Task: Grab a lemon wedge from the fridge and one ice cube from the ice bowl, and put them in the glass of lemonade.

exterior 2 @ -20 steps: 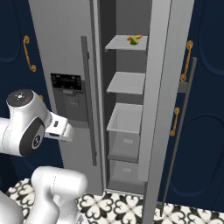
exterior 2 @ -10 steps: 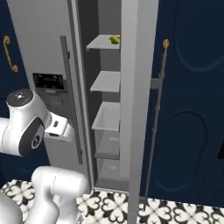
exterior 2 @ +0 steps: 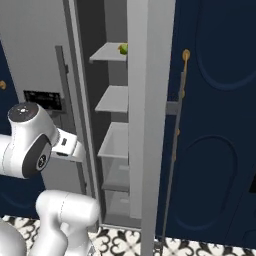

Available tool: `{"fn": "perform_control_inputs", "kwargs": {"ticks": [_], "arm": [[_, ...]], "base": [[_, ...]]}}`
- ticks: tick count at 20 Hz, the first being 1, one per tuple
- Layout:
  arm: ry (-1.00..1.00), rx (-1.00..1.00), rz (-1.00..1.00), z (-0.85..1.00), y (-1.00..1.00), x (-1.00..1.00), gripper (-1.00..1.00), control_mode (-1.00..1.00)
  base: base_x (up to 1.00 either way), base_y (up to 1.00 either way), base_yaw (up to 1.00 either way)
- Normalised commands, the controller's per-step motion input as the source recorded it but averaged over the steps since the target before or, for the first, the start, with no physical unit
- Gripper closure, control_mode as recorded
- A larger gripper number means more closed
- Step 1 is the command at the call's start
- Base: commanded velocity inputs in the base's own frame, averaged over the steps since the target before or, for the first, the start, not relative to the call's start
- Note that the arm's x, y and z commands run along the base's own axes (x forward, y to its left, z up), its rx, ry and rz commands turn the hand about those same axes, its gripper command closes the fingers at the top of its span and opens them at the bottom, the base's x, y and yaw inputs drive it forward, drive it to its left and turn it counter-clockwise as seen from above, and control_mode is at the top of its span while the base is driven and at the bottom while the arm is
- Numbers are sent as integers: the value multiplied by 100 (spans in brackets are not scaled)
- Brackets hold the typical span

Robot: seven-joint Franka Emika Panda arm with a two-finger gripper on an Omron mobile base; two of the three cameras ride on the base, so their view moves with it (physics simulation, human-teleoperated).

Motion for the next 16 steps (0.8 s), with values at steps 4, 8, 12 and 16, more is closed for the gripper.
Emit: {"fn": "perform_control_inputs", "kwargs": {"ticks": [4, 8, 12, 16], "arm": [[0, 0, 0, 0, 0, 0, -100, 100], [0, 0, 0, 0, 0, 0, -100, 100], [0, 0, 0, 0, 0, 0, -100, 100], [0, 0, 0, 0, 0, 0, -100, 100]], "base": [[43, -41, -3], [53, -13, 0], [79, 0, 0], [59, -18, 0]]}}
